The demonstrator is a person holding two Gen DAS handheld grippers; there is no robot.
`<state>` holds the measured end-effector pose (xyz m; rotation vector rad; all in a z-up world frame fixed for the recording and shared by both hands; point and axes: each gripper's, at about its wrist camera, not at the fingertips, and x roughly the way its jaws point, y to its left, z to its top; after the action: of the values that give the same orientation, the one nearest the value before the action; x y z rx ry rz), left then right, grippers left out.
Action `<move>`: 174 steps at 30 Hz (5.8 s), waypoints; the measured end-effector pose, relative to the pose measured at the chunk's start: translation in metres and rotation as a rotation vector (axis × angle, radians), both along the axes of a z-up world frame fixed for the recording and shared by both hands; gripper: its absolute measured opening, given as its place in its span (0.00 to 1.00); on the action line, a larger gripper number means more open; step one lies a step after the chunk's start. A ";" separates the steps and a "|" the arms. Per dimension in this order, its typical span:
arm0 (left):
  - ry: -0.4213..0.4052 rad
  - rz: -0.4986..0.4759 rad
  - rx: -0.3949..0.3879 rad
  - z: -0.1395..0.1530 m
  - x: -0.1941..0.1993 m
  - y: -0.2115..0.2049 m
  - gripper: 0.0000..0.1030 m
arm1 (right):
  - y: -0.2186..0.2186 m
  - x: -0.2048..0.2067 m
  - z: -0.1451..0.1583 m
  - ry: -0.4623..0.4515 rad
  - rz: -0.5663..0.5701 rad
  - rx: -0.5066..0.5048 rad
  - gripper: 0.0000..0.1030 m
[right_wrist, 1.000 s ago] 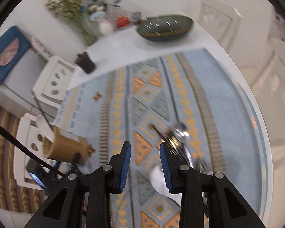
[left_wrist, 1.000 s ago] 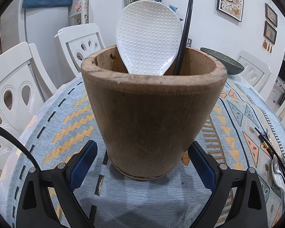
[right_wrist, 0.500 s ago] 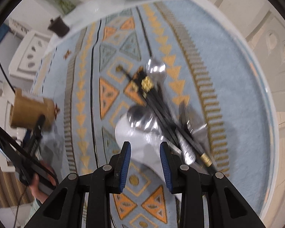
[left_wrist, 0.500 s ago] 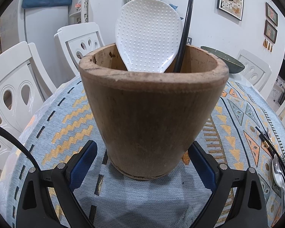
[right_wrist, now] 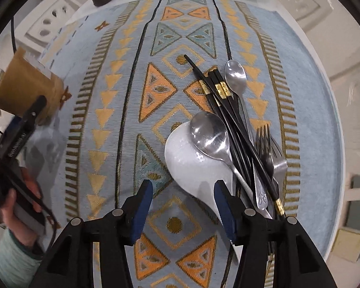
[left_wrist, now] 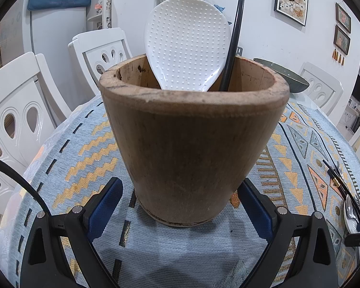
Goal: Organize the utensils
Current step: 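Move the right tool back over the utensil pile, then grasp the second white ceramic spoon by its edge with the right tool, then lift the white spoon with the right tool and carry it over the cup, then lower the white spoon into the cup and open the right tool, then move the right tool back over the utensil pile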
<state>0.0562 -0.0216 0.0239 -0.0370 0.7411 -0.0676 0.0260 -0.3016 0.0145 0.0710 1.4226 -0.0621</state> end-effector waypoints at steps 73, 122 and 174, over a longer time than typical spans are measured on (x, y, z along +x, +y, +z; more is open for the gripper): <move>0.001 0.000 -0.001 0.001 0.001 0.000 0.94 | -0.049 0.036 0.083 -0.251 -0.232 0.461 0.07; -0.002 0.004 0.010 0.001 -0.001 -0.002 0.95 | 0.150 0.104 0.211 -0.812 0.024 0.345 0.45; 0.017 0.003 0.010 -0.003 0.004 0.001 0.96 | -0.071 0.001 0.028 -0.102 -0.182 0.061 0.52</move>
<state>0.0601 -0.0205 0.0213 -0.0291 0.7585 -0.0611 0.0265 -0.3721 0.0425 0.2504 1.3135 -0.1629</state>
